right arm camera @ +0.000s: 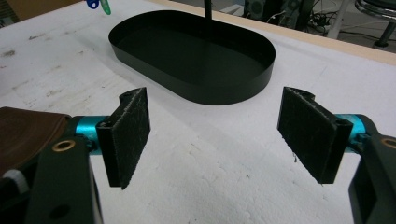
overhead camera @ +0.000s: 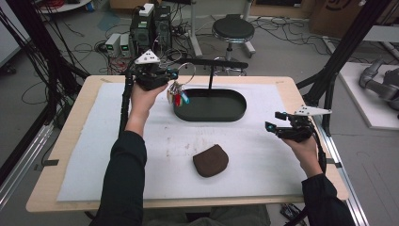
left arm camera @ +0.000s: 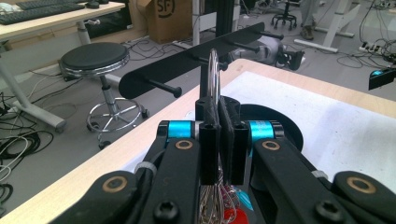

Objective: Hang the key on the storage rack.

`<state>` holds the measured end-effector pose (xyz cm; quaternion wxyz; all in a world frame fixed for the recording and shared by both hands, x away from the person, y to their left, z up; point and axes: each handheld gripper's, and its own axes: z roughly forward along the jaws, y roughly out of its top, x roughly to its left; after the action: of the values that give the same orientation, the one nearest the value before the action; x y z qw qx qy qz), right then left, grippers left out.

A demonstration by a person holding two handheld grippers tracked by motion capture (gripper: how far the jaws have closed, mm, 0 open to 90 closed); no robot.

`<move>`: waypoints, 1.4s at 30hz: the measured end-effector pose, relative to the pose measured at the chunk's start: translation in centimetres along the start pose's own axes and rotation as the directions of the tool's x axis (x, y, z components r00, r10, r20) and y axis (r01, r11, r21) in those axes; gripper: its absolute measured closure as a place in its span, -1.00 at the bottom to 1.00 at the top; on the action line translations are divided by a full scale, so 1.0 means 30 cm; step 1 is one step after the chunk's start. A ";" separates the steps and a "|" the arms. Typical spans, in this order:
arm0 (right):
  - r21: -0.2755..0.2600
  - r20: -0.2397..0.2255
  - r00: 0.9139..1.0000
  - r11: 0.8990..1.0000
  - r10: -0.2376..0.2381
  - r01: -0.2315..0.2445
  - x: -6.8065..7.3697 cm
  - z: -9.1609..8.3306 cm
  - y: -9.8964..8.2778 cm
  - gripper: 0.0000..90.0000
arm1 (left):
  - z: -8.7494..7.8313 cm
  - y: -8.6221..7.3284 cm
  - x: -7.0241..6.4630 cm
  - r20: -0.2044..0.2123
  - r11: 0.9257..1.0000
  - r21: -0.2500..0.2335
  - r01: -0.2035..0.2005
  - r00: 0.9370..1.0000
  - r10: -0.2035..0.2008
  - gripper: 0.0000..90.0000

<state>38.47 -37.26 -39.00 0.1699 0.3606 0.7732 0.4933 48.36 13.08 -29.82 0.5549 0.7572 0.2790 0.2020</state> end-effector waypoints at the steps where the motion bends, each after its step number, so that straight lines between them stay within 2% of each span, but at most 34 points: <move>1: 0.000 0.000 1.000 1.000 0.001 -0.001 0.000 0.000 0.000 -0.42 | 0.005 0.001 0.005 0.000 1.000 0.002 0.002 1.000 -0.002 0.92; 6: -0.001 -0.002 1.000 1.000 0.001 -0.001 0.001 -0.001 0.000 -0.42 | 0.027 0.002 0.023 -0.019 1.000 0.013 -0.002 1.000 0.002 0.92; 12: -0.001 -0.002 1.000 1.000 -0.002 0.002 -0.001 -0.002 0.000 -0.42 | 0.051 -0.023 0.051 -0.027 0.999 0.015 0.039 0.999 -0.039 0.92; 21: 0.000 -0.005 1.000 1.000 0.002 -0.002 -0.002 0.000 -0.001 -0.42 | 0.080 -0.047 0.072 -0.035 0.997 -0.001 0.073 0.997 -0.073 0.92; 33: -0.004 -0.004 1.000 1.000 0.005 -0.005 -0.005 -0.002 -0.002 -0.42 | 0.093 -0.064 0.087 -0.053 0.996 0.005 0.091 0.994 -0.090 0.92; 37: -0.005 -0.002 1.000 1.000 0.006 -0.006 -0.004 -0.002 -0.001 -0.42 | 0.096 -0.072 0.091 -0.057 0.994 0.006 0.110 0.992 -0.110 0.92; 42: -0.007 0.000 1.000 1.000 0.004 -0.004 -0.006 -0.004 -0.002 -0.42 | 0.102 -0.075 0.088 -0.069 0.994 0.009 0.110 0.992 -0.109 0.91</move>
<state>38.50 -37.48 -39.00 0.1702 0.3614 0.7707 0.4965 51.82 13.09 -32.88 0.5504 0.7371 0.3402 0.1950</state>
